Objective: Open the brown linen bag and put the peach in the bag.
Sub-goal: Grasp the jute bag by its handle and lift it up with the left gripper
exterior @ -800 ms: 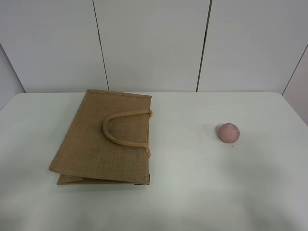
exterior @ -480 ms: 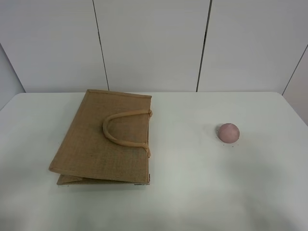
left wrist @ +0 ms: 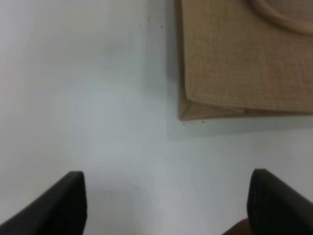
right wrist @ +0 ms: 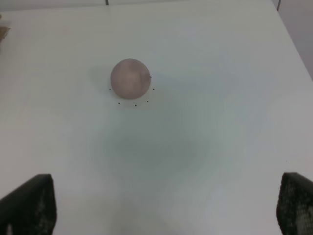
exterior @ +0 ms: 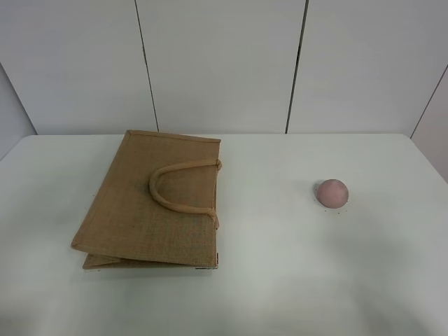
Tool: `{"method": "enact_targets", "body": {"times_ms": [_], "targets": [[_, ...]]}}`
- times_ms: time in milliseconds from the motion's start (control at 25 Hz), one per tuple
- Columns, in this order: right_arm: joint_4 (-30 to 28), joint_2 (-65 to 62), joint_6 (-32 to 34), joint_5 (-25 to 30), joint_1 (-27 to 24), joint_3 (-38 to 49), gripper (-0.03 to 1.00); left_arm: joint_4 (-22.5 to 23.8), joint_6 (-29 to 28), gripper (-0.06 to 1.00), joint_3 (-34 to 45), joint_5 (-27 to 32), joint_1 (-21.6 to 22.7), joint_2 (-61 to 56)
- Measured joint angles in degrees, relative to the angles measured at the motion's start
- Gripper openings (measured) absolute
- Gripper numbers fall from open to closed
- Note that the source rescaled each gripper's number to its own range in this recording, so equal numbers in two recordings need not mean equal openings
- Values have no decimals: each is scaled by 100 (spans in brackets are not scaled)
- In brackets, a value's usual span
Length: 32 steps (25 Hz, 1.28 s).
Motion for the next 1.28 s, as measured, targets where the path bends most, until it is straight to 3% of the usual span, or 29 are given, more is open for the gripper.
{"method": "enact_targets", "body": {"times_ms": [400, 600, 800, 920, 1280], "targets": [[0, 0, 0, 0, 0, 0, 100, 0, 51, 100, -2641, -183, 0, 4456], [0, 0, 0, 0, 0, 0, 100, 0, 51, 100, -4013, -181, 0, 6110], [0, 0, 0, 0, 0, 0, 100, -213, -169, 100, -5170, 211, -25, 7438], [0, 0, 0, 0, 0, 0, 100, -235, -547, 100, -5473, 369, -231, 7923], [0, 0, 0, 0, 0, 0, 100, -319, -1115, 100, -5560, 126, -1457, 8735]]}}
